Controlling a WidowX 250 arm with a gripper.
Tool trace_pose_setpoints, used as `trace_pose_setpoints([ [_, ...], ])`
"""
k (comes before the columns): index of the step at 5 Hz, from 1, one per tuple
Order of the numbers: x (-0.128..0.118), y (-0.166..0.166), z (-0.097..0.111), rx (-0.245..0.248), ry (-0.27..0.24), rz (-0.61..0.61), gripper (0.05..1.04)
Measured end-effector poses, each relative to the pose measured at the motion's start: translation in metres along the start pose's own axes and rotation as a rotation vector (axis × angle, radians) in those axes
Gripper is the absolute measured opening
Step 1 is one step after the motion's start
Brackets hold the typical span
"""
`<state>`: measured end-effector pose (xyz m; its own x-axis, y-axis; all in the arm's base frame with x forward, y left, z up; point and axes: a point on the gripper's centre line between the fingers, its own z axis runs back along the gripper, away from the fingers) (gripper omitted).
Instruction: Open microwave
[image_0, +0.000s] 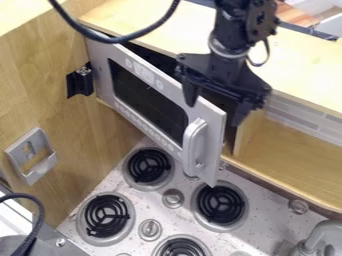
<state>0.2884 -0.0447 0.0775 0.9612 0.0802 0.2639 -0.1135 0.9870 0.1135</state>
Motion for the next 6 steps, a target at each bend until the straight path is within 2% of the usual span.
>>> trace_pose_setpoints([
  [1, 0.015, -0.016, -0.002, -0.043, -0.016, -0.034, 0.999],
  [2, 0.025, -0.029, -0.023, -0.069, 0.015, -0.062, 0.999],
  [3, 0.036, -0.038, -0.040, -0.108, 0.007, -0.095, 0.999],
  [5, 0.042, -0.034, -0.049, -0.099, -0.002, -0.095, 0.999],
  [6, 0.042, -0.026, -0.054, -0.083, 0.009, -0.077, 1.000],
])
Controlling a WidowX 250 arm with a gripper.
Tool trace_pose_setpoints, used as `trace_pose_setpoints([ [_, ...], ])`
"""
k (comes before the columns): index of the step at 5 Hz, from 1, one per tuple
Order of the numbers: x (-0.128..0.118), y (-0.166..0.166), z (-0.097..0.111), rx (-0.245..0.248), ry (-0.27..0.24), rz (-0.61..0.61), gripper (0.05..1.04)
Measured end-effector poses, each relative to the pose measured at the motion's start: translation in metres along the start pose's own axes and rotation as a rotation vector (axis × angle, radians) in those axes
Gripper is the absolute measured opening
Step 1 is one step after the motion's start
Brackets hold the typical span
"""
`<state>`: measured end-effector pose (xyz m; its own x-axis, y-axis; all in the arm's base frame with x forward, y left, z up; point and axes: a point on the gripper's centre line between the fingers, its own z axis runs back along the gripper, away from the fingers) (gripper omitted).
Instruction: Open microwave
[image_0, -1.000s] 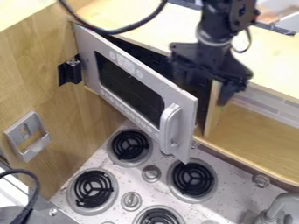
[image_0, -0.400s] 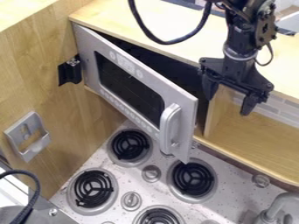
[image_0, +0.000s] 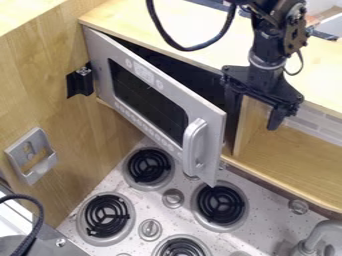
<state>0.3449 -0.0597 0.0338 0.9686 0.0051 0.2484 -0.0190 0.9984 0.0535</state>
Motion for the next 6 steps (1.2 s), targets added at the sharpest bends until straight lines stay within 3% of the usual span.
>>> trace_pose_setpoints([
  [1, -0.003, 0.012, -0.004, 0.020, 0.006, 0.040, 0.999],
  [5, -0.032, 0.071, -0.023, 0.102, 0.139, 0.270, 0.999],
  [6, -0.044, 0.089, -0.039, 0.106, 0.207, 0.349, 0.999],
])
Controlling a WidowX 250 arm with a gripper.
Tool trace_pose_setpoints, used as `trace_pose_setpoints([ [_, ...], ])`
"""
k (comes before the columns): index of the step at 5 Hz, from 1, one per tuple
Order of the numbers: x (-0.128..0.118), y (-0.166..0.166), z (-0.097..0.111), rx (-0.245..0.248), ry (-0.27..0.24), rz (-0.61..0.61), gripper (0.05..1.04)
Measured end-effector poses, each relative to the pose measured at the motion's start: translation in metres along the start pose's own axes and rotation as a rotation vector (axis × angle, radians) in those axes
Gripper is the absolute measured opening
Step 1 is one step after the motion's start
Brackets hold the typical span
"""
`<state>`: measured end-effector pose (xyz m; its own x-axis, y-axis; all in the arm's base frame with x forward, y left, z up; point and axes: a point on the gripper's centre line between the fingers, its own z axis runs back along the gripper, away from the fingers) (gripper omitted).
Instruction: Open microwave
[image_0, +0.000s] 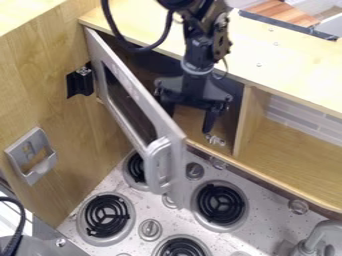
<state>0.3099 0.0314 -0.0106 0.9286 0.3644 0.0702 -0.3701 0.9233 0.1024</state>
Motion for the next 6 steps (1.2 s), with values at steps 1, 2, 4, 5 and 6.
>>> trace_pose_setpoints([
  [1, 0.005, 0.021, -0.010, -0.013, 0.028, 0.074, 0.999],
  [2, 0.005, 0.040, -0.019, -0.004, 0.053, 0.124, 0.999],
  [4, 0.005, 0.071, -0.024, 0.016, 0.065, 0.224, 0.999],
  [5, 0.001, 0.087, -0.027, 0.038, 0.075, 0.272, 0.999],
  [6, -0.002, 0.103, -0.029, 0.053, 0.087, 0.319, 0.999],
])
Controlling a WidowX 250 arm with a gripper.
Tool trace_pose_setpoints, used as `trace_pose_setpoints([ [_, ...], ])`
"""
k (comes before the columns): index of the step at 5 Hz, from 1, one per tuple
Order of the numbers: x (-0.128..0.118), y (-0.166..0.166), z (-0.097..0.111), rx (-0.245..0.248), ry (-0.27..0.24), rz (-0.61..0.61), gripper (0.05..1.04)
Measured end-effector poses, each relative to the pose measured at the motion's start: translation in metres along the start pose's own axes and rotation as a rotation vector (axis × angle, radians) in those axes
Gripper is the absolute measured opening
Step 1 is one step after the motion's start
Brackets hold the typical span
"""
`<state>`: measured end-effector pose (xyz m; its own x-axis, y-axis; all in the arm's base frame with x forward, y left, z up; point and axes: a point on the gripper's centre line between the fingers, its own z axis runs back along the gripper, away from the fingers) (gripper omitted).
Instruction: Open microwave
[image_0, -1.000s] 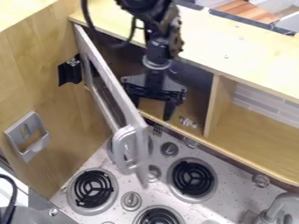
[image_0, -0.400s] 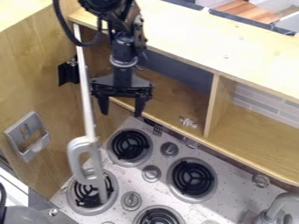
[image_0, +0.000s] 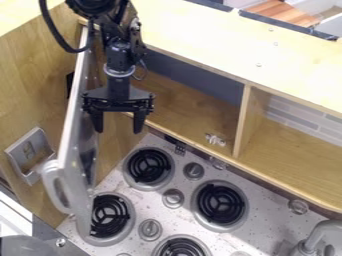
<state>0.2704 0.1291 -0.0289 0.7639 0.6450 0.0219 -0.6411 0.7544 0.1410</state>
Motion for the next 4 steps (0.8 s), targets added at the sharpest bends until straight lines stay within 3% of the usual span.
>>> trace_pose_setpoints([
  [4, 0.013, 0.015, 0.004, 0.008, -0.011, 0.062, 0.999],
])
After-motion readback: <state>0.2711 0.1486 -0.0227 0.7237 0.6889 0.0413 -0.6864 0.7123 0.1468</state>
